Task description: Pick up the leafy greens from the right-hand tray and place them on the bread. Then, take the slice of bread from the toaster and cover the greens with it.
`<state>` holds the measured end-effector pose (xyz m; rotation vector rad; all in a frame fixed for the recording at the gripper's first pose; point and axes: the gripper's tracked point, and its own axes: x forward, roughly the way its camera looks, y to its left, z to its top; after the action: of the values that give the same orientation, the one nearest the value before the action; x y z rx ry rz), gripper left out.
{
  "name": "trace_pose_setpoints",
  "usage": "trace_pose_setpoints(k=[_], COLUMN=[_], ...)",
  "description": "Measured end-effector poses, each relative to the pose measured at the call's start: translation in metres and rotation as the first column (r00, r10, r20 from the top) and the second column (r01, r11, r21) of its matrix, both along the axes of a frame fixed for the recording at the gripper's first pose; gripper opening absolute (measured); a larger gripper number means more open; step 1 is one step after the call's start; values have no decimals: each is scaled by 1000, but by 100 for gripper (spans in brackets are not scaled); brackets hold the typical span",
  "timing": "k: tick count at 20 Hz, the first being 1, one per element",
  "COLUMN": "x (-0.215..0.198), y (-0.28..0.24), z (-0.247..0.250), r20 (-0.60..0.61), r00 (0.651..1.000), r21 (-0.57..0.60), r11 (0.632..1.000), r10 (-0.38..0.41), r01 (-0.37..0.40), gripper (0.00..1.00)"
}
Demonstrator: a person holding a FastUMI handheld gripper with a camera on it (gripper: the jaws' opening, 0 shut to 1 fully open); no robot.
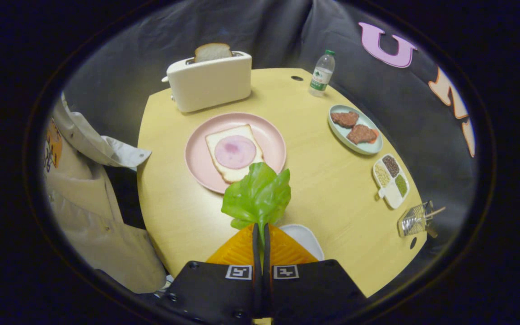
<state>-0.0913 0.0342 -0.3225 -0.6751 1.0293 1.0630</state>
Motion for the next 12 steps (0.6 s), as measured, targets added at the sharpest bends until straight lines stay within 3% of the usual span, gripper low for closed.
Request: trace_pose_setpoints(k=[12], x=[1], y=[102], z=[-16], r20=[-22], r00=[998], r21=[39], r11=[997], r10=[66], r01=[-65], gripper=[3])
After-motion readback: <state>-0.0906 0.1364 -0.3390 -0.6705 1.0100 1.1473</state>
